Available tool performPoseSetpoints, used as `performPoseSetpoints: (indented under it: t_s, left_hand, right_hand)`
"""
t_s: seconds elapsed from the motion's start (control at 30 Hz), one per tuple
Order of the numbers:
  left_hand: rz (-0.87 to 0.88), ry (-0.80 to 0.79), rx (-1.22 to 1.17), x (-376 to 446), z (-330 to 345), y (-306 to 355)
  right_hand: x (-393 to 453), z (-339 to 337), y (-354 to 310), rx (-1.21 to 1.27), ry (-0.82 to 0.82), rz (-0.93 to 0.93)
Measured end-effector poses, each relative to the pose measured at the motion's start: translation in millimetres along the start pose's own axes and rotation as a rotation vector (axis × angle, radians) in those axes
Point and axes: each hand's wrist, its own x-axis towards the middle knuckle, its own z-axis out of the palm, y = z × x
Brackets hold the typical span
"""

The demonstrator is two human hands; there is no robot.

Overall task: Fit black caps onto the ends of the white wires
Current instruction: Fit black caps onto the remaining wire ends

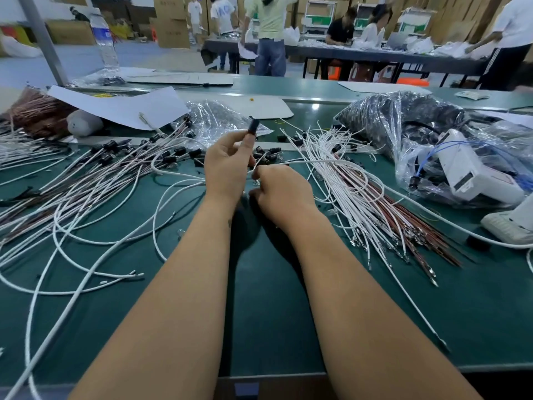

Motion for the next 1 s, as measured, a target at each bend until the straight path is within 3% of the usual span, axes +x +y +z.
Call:
performPoseSetpoints:
  t_s: [0.13,0.2,0.3,0.43,0.53,0.7,0.77,0.87,0.9,1.0]
  left_hand:
    - [-0.026,-0.044,0.198,1,3,-6]
    - [-0.075,-0.026,0.118,0,3,-6]
    - [-0.093,-0.01,-0.028,-3,4,-2]
    - [-0.084,-0.166,0.021,-8,6,3]
    - [-0.098,-0.259,0.055,-9,7,3]
    - [-0.166,-0.067,-0.14,-7,9,4]
    - [-0.049,-0.006,-0.022,-7,11,3]
    - [0.168,0.014,0.491,-7,7,-4]
    - [0.182,0.004,0.536,-7,5,-4]
    - [0.028,-0.027,0.237,-4,-2,3]
  right_hand:
    - [-2,-4,3,-0.095,0.019,-0.081]
    - [-2,-6,1,-0.033,0.107,-0.054]
    - [1,-9,-3,0.219,0.22,0.01]
    - [0,-12,-8,0.721,0.328,0.166]
    - [-1,-12,-4,0.889,0.362,0.229]
    - [3,-13,-1,1.154,0.404,0.32]
    - [4,-9,-3,1.17,0.427,0.357]
    - [5,-7,0,1.064,0.527,0.43]
    - [6,-8,3,1.039,0.565,0.461]
    - [3,-17,14,1.018,0.557,0.508]
